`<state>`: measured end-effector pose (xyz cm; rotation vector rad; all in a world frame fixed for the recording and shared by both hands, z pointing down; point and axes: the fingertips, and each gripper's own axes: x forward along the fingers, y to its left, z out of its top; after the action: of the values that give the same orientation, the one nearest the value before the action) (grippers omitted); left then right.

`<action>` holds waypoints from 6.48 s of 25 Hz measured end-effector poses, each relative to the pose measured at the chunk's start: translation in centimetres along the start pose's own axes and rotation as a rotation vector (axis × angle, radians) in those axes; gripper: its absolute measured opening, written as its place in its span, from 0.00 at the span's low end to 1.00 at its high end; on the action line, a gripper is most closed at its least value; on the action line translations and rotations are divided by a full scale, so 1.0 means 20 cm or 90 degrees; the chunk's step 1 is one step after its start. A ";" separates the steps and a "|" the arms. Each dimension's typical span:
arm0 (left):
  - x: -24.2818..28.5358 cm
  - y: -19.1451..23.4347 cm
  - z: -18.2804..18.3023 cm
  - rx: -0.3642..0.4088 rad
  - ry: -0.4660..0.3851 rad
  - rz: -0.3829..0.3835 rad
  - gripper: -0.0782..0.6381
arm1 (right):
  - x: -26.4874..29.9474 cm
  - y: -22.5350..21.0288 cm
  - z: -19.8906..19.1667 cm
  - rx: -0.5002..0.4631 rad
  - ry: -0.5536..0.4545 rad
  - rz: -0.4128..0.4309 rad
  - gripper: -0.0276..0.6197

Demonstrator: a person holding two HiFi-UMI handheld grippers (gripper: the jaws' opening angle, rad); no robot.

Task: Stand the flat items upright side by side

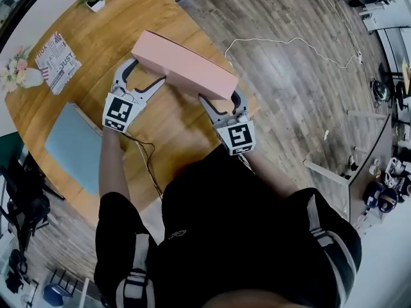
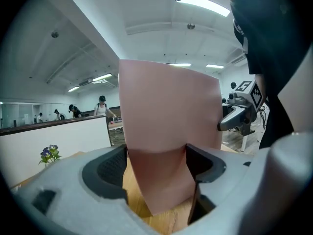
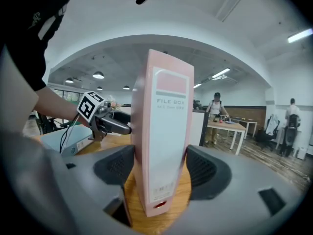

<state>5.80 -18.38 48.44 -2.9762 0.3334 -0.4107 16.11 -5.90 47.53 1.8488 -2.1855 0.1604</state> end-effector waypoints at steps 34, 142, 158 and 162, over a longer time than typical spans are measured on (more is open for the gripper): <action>-0.86 -0.10 -0.32 -0.325 0.039 0.408 0.61 | 0.44 0.03 0.11 0.054 0.006 -0.114 0.57; -2.03 -0.20 -0.97 -0.457 0.082 0.576 0.64 | 0.52 1.84 -0.23 0.042 0.196 0.400 0.58; -1.96 -0.26 -0.73 -0.260 0.028 0.601 0.64 | 0.38 1.70 -0.11 -0.049 0.021 0.336 0.58; -1.96 -0.32 -0.68 -0.228 0.028 0.620 0.64 | 0.31 1.70 -0.09 -0.073 -0.002 0.322 0.58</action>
<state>-33.57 -4.15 52.52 -2.6377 1.8806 -0.2990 -17.78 -5.36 54.15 1.2070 -2.5610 0.1255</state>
